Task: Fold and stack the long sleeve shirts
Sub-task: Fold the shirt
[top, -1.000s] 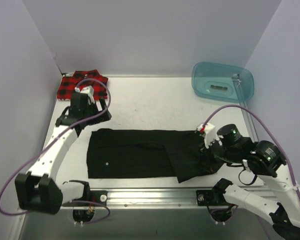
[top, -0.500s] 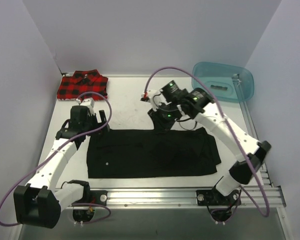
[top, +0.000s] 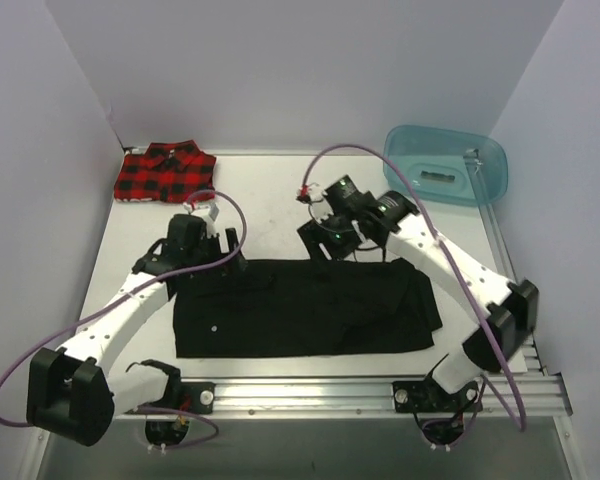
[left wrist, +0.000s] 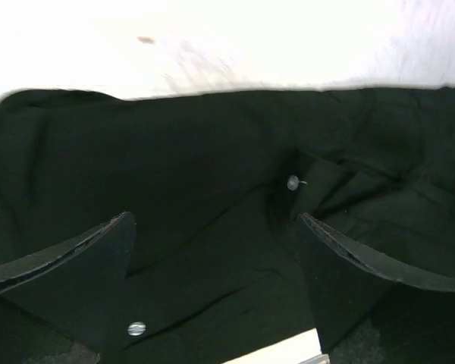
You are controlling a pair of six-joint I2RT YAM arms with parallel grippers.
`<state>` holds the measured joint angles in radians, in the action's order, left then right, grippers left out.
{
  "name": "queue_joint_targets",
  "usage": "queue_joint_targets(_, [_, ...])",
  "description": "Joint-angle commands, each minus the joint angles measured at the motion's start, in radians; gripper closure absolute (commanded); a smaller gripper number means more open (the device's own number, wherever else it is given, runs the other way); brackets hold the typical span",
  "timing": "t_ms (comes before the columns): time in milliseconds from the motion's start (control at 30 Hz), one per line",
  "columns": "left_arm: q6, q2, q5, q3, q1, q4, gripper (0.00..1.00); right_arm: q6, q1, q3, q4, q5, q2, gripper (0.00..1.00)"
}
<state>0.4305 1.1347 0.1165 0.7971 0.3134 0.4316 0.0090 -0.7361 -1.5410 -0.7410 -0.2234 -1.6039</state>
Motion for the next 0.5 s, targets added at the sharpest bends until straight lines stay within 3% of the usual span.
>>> queue_joint_targets(0, [0.066,0.08,-0.026,0.025,0.1,-0.067,0.05,0.147,0.073,0.145,0.084,0.062,0.18,0.4])
queue_joint_targets(67, [0.079,0.144,-0.055,0.051,0.16,-0.068,0.07,0.167,0.101,0.274,0.124,0.059,0.275,0.42])
queue_joint_targets(167, [0.097,0.221,-0.103,0.105,0.22,-0.068,0.19,0.197,0.115,0.42,0.153,0.061,0.39,0.43])
queue_joint_targets(467, [0.152,0.401,-0.17,0.186,0.326,-0.056,0.41,0.275,0.161,0.677,0.183,0.098,0.605,0.43])
